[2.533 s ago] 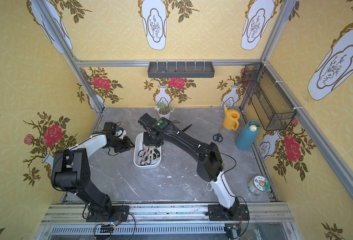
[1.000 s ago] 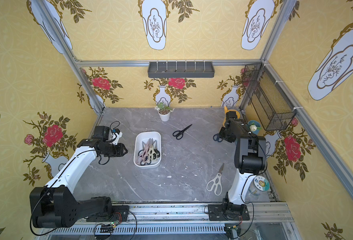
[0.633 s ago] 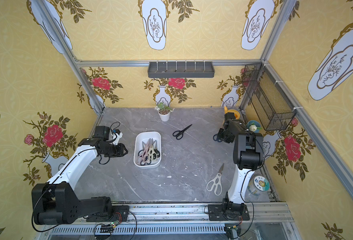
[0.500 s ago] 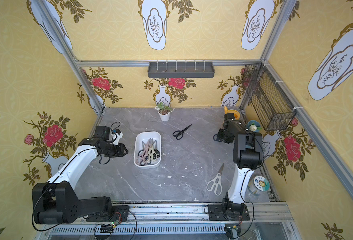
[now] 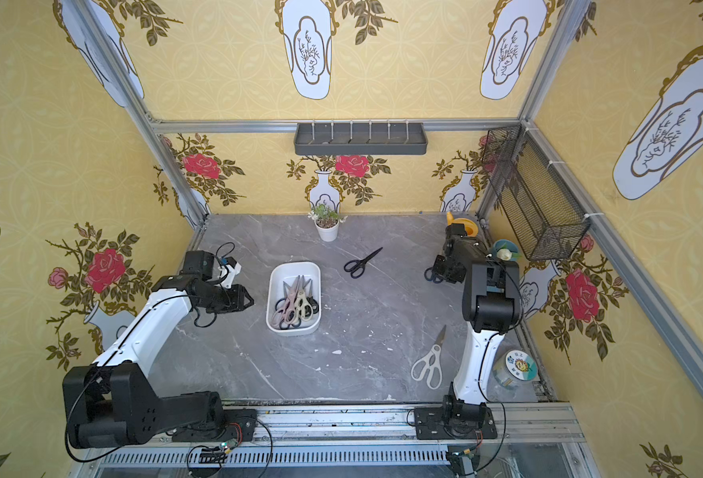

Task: Put the scissors into the storage box
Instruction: Pick up the scissors from the center of the board.

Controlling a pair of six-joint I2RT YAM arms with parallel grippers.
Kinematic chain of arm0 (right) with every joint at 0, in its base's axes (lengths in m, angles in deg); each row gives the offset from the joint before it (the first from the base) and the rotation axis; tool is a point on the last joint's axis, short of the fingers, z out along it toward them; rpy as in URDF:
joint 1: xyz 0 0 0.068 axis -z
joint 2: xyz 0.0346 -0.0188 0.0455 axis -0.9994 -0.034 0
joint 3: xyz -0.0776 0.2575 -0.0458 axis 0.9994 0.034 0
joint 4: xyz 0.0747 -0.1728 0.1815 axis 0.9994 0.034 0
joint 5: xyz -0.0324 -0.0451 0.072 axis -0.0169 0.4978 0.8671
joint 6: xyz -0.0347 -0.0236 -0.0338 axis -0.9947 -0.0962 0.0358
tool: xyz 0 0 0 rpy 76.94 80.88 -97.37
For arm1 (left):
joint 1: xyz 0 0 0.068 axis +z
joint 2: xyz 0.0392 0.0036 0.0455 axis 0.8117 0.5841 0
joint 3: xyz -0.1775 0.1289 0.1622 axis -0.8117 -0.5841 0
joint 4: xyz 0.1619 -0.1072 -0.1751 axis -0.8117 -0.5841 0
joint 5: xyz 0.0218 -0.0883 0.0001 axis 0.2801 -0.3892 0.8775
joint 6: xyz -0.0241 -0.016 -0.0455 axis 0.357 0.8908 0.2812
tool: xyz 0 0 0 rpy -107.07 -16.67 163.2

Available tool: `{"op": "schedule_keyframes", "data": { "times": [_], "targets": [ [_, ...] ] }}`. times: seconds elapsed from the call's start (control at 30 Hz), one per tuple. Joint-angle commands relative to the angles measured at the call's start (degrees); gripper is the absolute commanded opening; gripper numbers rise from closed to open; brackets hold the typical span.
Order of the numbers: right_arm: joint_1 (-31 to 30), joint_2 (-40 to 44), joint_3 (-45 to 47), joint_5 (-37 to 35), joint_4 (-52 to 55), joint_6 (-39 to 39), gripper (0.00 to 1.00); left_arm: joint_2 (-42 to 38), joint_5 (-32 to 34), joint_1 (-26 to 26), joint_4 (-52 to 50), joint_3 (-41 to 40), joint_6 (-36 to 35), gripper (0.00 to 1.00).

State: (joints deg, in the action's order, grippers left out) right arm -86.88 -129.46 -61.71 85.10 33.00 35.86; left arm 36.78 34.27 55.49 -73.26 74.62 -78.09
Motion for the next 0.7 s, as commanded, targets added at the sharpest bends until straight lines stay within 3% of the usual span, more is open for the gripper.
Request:
{"op": "schedule_keyframes", "data": {
  "times": [0.0,0.37,0.67],
  "targets": [
    [0.04,-2.13,0.30,-0.21,0.62,-0.69,0.22,0.06,-1.37,0.17,-0.69,-0.31,0.01,0.43],
    [-0.54,0.42,-0.50,-0.14,2.49,-0.49,0.01,0.46,-1.69,0.14,0.31,-0.83,0.32,0.43],
    [-5.01,9.64,5.13,1.10,3.85,2.52,0.00,0.80,-2.48,0.17,1.68,-1.98,1.20,0.43]
  ]
}}
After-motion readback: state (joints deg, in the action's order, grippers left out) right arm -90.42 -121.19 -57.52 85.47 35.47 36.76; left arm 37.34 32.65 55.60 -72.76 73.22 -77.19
